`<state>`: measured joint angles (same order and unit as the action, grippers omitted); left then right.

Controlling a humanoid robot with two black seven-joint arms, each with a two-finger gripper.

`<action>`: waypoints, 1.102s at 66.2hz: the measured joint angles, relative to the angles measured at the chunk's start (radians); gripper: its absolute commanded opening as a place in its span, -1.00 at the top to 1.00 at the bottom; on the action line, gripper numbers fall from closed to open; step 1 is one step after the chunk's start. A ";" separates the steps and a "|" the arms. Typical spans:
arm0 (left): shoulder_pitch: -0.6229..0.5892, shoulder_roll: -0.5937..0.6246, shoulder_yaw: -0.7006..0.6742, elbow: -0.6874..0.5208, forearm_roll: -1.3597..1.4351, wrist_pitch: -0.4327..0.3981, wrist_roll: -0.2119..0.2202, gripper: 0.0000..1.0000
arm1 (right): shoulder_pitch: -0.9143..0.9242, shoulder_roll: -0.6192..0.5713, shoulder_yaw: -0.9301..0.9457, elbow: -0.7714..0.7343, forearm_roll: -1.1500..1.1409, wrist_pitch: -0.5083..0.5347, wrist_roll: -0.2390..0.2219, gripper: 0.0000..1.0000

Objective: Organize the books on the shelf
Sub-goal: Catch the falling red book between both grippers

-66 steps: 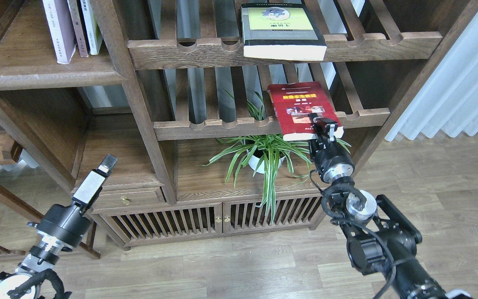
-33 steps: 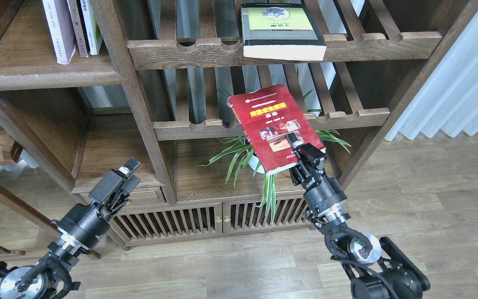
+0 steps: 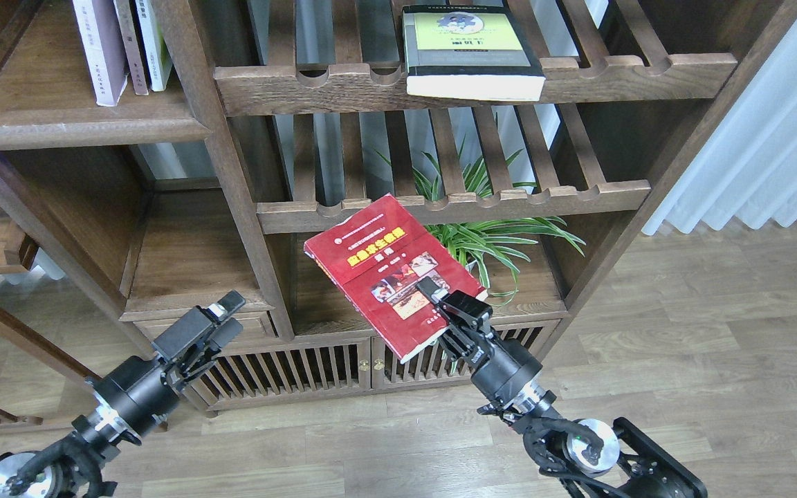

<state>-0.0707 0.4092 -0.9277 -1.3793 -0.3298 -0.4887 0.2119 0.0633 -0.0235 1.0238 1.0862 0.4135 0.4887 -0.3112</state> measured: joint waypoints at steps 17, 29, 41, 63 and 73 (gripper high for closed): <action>-0.004 -0.107 0.003 0.011 0.012 0.000 -0.003 -0.96 | 0.000 0.023 -0.013 0.000 -0.030 0.000 0.008 0.92; -0.007 -0.188 0.005 0.047 0.075 0.000 -0.002 -0.98 | -0.003 0.024 -0.025 0.000 -0.039 0.000 0.015 0.92; -0.005 -0.236 0.007 0.070 0.097 0.000 -0.003 -0.98 | -0.025 0.024 -0.026 0.005 -0.053 0.000 0.016 0.92; -0.021 -0.265 0.007 0.107 0.099 0.000 -0.005 -0.98 | -0.057 0.024 -0.038 0.050 -0.087 0.000 0.015 0.92; -0.030 -0.277 0.007 0.128 0.100 0.000 -0.003 -0.98 | -0.059 0.024 -0.055 0.056 -0.098 0.000 0.015 0.92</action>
<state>-0.1005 0.1324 -0.9209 -1.2517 -0.2294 -0.4887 0.2084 0.0046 0.0000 0.9685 1.1422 0.3158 0.4887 -0.2960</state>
